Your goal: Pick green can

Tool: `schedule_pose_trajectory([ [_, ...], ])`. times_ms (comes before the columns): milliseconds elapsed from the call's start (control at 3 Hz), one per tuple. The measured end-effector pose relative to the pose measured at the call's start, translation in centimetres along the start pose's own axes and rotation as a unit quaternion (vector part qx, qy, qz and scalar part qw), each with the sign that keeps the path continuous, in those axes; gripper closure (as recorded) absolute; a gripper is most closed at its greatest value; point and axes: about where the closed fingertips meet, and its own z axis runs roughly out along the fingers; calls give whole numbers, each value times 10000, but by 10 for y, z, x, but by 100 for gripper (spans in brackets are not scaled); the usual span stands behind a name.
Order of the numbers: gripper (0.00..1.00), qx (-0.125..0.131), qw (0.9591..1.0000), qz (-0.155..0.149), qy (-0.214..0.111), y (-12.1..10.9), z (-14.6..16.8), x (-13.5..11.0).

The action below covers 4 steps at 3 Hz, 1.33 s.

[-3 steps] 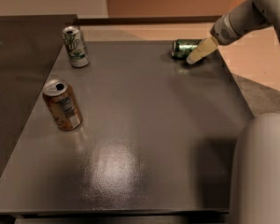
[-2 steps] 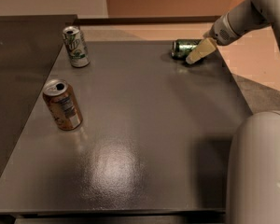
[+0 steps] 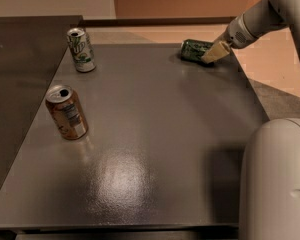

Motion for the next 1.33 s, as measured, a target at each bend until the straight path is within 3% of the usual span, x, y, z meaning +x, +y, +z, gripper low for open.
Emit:
schedule_pose_trajectory([
  [333, 100, -136, 9996, -171, -189, 13, -16, -6],
  [667, 100, -412, 9963, -475, -594, 49, -56, -27],
  [1333, 100, -805, 9892, -892, -839, 119, -124, -48],
])
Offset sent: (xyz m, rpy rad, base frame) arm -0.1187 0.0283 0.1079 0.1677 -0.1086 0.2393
